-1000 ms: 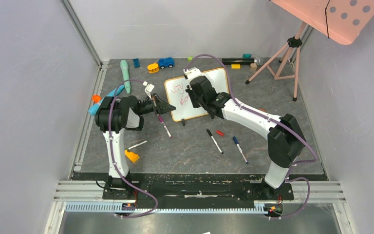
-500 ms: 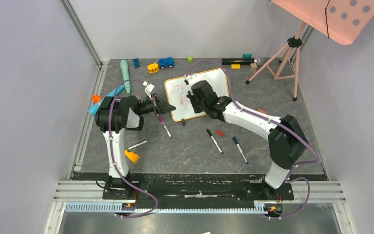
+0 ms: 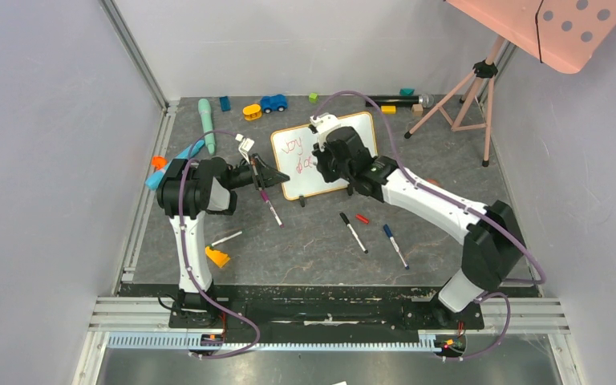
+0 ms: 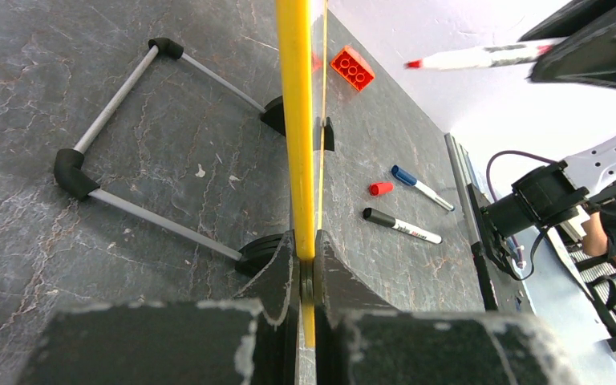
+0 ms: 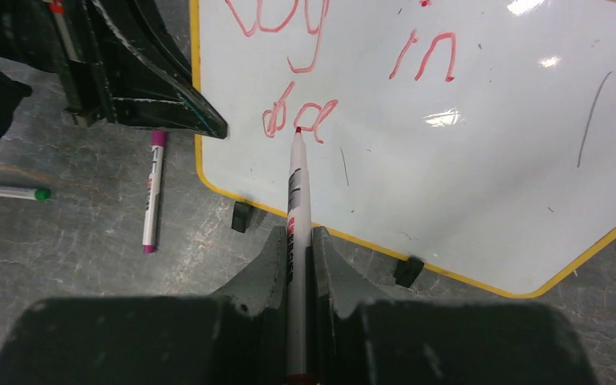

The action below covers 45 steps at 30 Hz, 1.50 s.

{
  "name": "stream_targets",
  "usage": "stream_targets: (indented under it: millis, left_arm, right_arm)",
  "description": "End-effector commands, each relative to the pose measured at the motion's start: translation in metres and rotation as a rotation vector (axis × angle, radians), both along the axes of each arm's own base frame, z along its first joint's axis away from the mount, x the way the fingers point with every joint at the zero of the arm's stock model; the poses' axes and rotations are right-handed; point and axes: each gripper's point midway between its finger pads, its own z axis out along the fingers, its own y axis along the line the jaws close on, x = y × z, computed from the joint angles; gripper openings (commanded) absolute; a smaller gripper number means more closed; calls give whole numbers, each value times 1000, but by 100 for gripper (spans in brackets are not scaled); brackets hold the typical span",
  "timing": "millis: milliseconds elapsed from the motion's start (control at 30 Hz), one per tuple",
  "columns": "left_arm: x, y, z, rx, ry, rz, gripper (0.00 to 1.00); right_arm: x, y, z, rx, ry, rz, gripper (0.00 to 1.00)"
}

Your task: Write a sentence on the whiteboard

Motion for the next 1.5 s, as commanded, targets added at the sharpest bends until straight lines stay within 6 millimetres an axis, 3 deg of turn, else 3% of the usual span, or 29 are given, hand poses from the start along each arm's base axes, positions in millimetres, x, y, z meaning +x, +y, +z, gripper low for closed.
stream_targets:
  millis: [0, 467, 933, 1200, 1467]
  left_arm:
    - [-28, -5, -16, 38, -94, -124, 3]
    - [-30, -5, -17, 41, -95, -117, 4]
    - [-29, -5, -17, 39, -93, -125, 4]
    - [-30, -6, -18, 40, -91, -128, 3]
    - [-29, -6, -18, 38, -86, -133, 9]
  right_arm:
    - [-4, -6, 29, 41, -83, 20, 0]
    - [-9, -41, 22, 8, -134, -99, 0]
    - [7, -41, 35, 5, -193, -148, 0]
    - [8, -44, 34, -11, -190, -160, 0]
    - [9, -37, 27, -30, -163, -128, 0]
